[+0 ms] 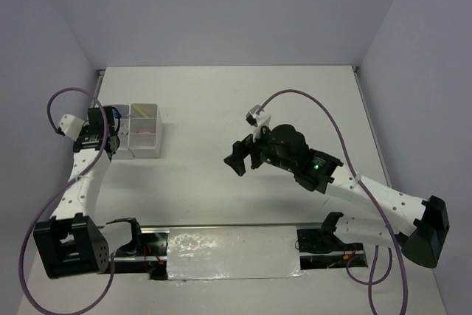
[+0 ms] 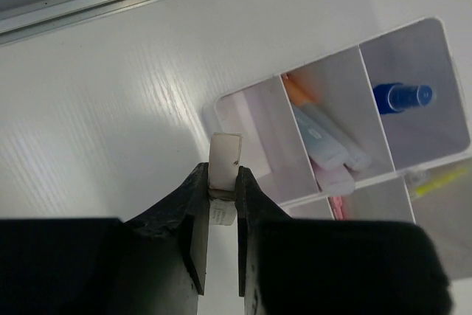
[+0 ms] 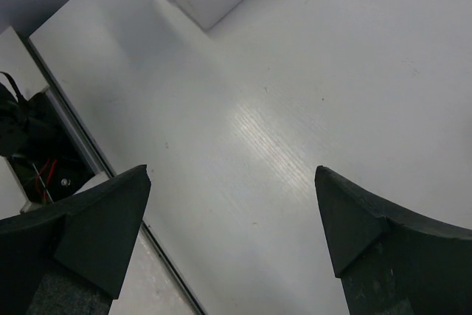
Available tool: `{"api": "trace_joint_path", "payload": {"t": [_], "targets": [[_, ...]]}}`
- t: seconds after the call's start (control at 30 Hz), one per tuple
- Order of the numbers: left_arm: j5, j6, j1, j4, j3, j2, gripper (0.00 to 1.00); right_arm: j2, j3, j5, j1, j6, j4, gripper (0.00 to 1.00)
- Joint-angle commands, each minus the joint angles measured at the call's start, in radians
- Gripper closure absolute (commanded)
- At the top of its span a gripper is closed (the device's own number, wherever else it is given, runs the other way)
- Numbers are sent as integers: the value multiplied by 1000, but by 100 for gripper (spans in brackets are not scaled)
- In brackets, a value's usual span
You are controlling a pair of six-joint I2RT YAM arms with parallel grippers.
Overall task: Sort the stationery into containers
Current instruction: Place the stationery in the storage box.
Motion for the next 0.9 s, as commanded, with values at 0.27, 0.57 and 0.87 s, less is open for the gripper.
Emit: {"api": "trace_joint_path", "payload": {"t": [0.27, 0.57, 0.87], "targets": [[40, 18, 67, 190, 34, 74, 100, -92, -49, 17, 4, 3, -21, 0], [52, 27, 76, 197, 34, 71, 100, -120, -75, 23, 4, 5, -20, 0], [72, 24, 79, 220, 14, 73, 100, -124, -77, 23, 4, 8, -17, 0]]}}
